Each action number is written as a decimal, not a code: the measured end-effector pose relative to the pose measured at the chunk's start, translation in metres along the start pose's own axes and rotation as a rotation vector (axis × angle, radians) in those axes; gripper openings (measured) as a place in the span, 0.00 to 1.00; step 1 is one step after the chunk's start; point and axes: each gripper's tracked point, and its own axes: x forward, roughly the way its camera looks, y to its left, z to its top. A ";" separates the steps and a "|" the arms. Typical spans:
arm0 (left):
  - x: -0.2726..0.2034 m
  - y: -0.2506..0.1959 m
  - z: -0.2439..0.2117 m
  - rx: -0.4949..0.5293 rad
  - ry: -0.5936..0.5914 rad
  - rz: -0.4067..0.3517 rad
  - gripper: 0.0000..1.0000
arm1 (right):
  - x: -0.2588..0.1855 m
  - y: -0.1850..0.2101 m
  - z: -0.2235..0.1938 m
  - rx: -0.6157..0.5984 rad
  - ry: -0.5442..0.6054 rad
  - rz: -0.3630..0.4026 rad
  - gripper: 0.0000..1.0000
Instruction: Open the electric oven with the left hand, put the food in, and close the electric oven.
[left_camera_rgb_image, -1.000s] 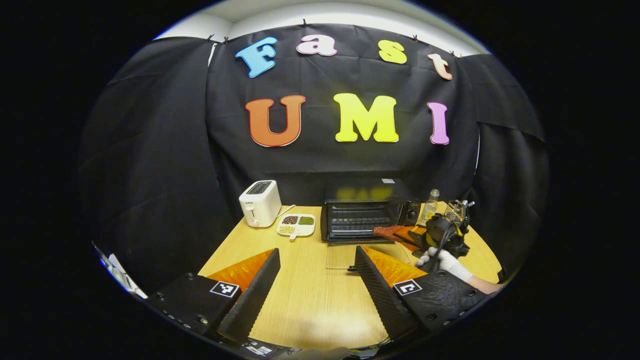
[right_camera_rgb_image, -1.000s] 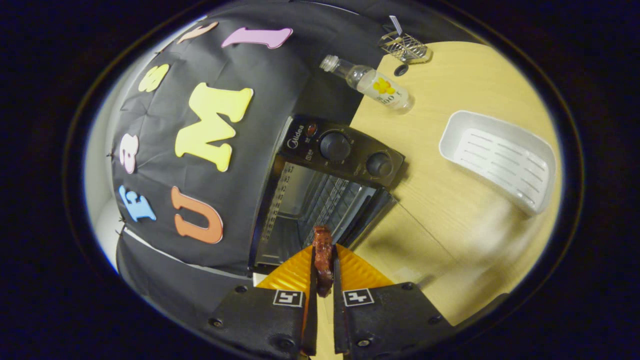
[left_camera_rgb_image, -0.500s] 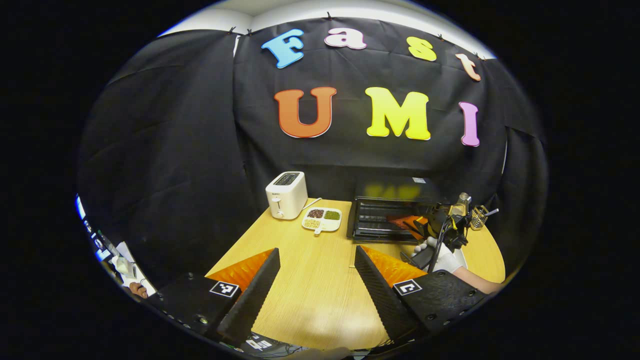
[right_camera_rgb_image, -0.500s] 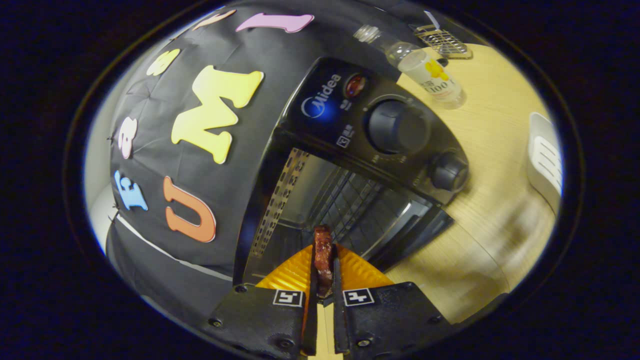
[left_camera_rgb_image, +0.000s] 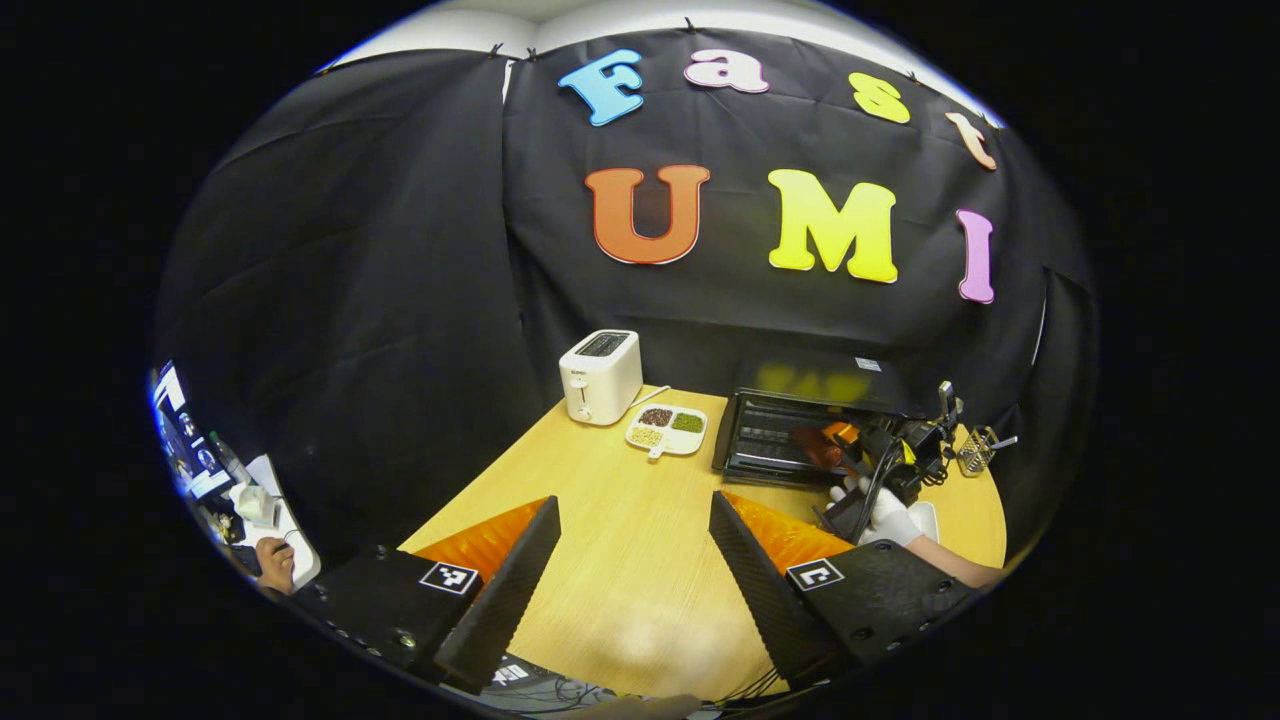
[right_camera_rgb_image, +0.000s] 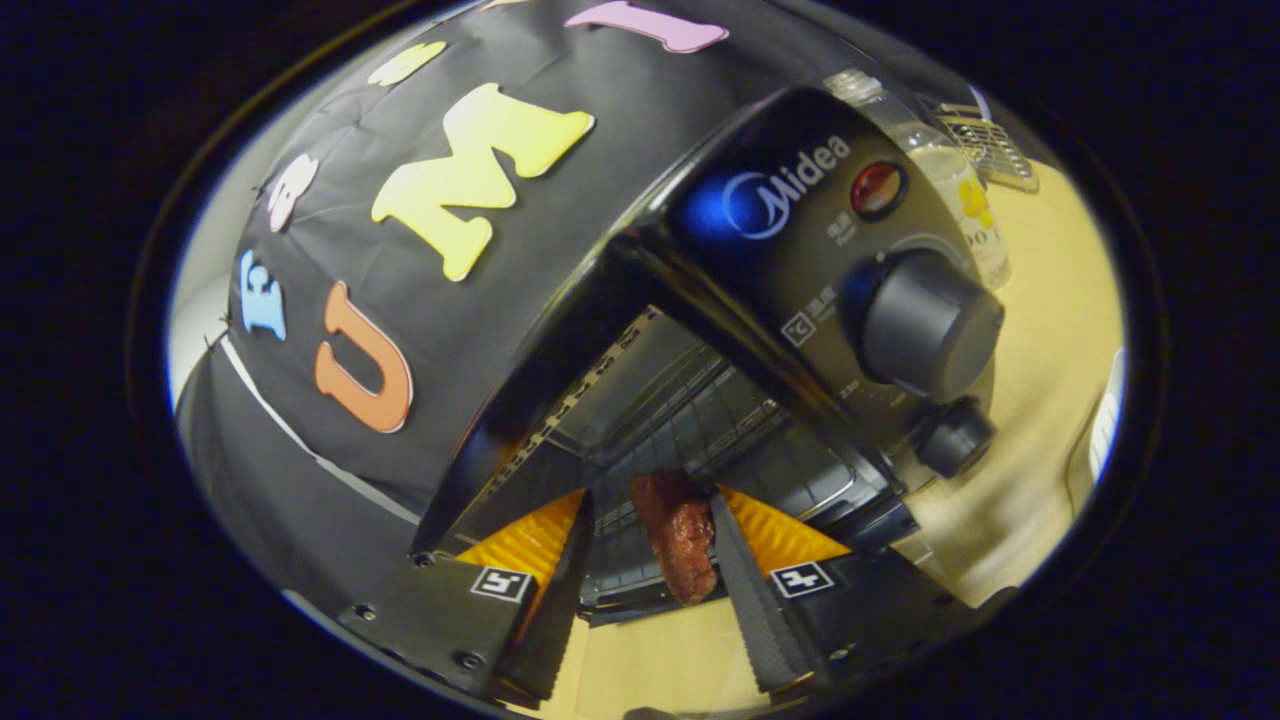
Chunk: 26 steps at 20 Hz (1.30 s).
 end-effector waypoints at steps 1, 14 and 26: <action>0.001 -0.003 0.003 0.001 -0.010 -0.004 0.96 | -0.002 -0.003 -0.002 -0.038 0.000 -0.010 0.81; 0.000 -0.027 0.011 0.057 -0.088 -0.128 0.96 | -0.122 0.026 0.041 -0.535 -0.046 -0.014 0.98; 0.002 -0.082 0.009 0.080 -0.191 -0.312 0.96 | -0.327 0.069 0.152 -0.825 -0.220 -0.060 1.00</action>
